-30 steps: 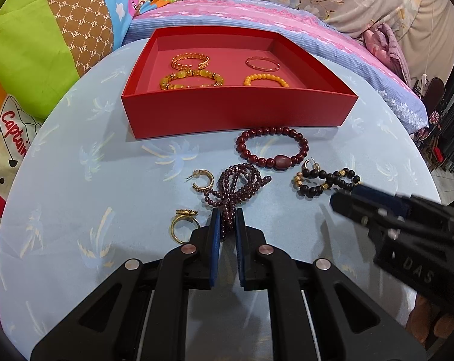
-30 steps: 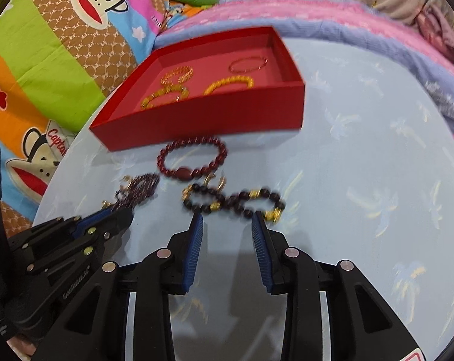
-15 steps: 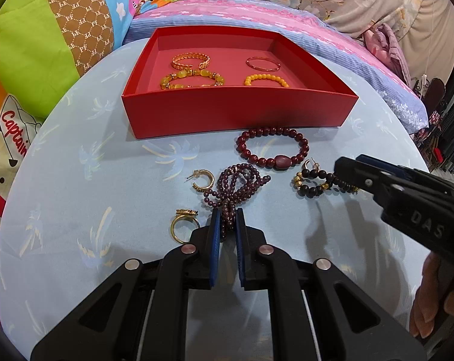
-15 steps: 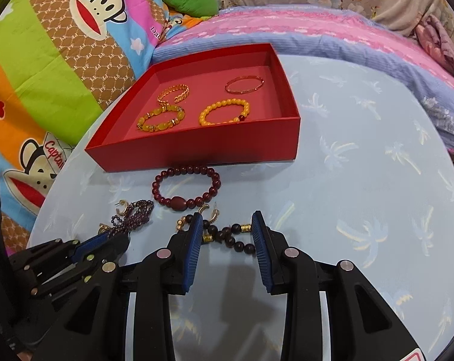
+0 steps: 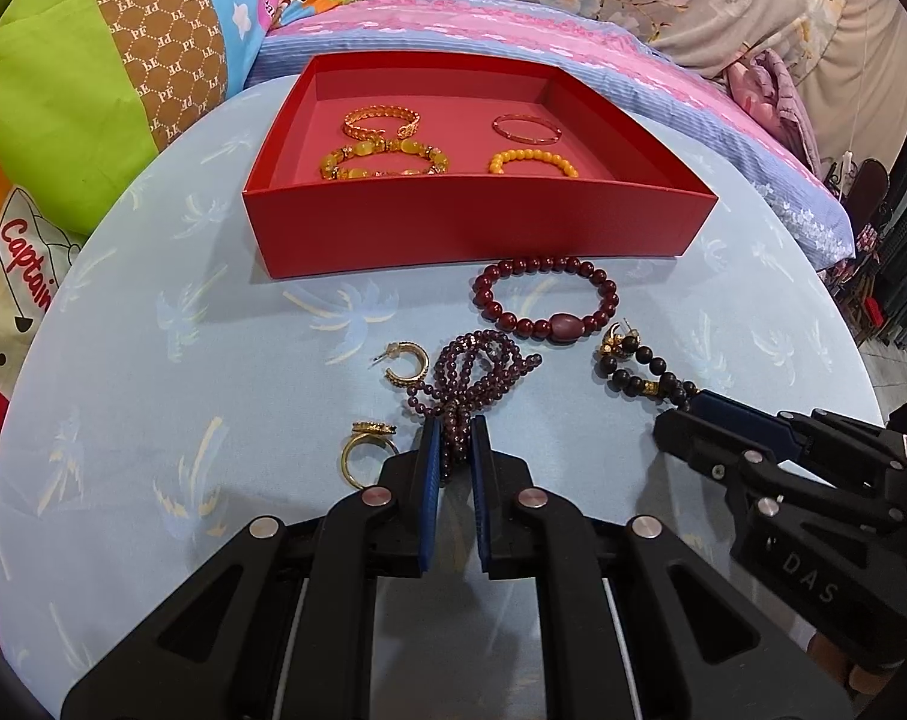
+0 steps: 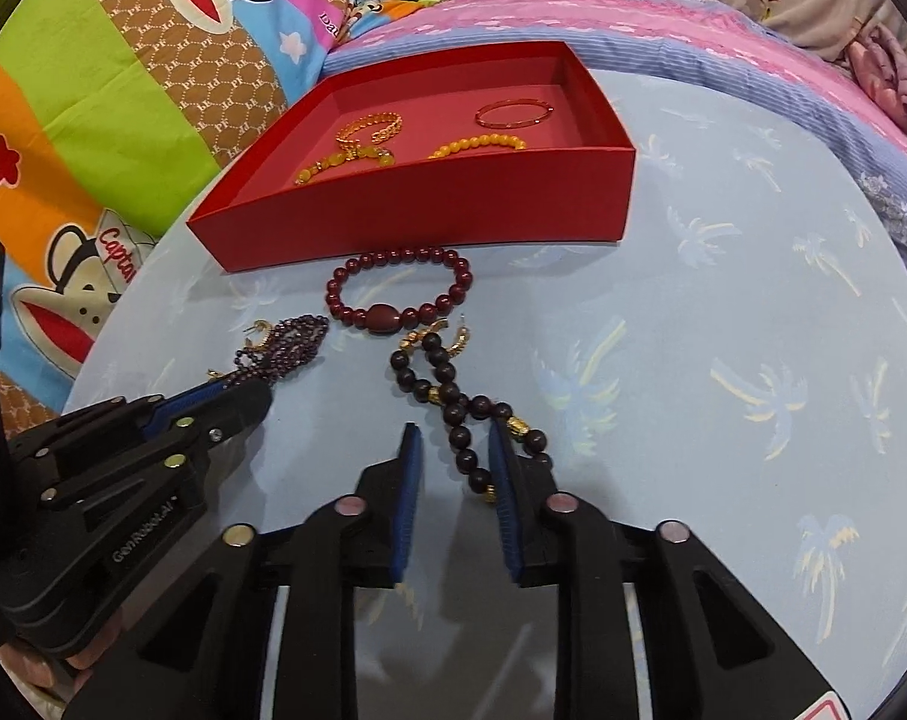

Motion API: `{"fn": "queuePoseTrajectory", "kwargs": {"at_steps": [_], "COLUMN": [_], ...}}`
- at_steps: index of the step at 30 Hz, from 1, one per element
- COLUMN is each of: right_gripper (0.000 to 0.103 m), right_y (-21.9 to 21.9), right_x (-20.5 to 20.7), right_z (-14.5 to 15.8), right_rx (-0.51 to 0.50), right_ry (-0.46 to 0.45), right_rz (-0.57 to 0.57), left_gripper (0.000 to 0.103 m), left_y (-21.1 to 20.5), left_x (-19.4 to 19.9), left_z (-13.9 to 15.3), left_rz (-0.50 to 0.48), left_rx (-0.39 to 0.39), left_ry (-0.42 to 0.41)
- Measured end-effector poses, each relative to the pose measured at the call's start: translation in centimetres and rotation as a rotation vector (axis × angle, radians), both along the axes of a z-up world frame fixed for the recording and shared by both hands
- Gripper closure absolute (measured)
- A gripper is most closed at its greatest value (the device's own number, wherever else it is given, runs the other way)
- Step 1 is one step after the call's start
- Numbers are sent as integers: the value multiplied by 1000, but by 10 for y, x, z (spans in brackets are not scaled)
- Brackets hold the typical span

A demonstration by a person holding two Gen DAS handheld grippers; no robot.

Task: Organize jewelry
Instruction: 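Grasp the black bead bracelet with the right tool while the left holds the dark red strands, then lift the black bead bracelet with the right tool while the left regrips the dark red strands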

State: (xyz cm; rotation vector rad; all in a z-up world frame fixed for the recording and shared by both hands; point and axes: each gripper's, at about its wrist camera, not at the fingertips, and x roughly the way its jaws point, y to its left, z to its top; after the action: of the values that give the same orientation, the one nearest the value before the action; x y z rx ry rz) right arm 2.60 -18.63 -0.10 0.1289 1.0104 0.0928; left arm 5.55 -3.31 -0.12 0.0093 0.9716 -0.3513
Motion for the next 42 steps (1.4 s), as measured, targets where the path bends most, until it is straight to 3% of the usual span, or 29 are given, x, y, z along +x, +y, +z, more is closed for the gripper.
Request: {"fn": "queuePoseTrajectory", "kwargs": {"at_steps": [3, 9, 17, 25, 30, 35, 36, 38, 40, 42], "right_gripper": [95, 95, 95, 95, 95, 95, 95, 95, 95, 95], "right_y": [-6, -12, -21, -30, -35, -37, -36, -36, -33, -30], "right_x": [1, -4, -8, 7, 11, 9, 8, 6, 4, 2], "right_z": [0, 7, 52, 82, 90, 88, 86, 80, 75, 69], "right_rx": [13, 64, 86, 65, 64, 69, 72, 79, 80, 84], "right_ry": [9, -4, -104, -170, -192, -187, -183, -169, -157, -143], "right_rz": [-12, -36, -58, -67, -78, -81, -81, -80, -78, -72], "left_gripper": [94, 94, 94, 99, 101, 100, 98, 78, 68, 64], "left_y": [0, 3, 6, -1, 1, 10, 11, 10, 9, 6], "left_x": [0, -2, -4, 4, 15, 16, 15, 11, 7, 2], "left_z": [0, 4, 26, 61, 79, 76, 72, 62, 50, 37], "left_rz": [-2, -10, -23, -48, -41, -28, -29, -33, -37, -52], "left_rx": [1, -14, -44, -38, -37, -51, -51, -45, -38, -36], "left_ry": [1, 2, -30, -119, -163, -146, -138, -119, -95, -66]}}
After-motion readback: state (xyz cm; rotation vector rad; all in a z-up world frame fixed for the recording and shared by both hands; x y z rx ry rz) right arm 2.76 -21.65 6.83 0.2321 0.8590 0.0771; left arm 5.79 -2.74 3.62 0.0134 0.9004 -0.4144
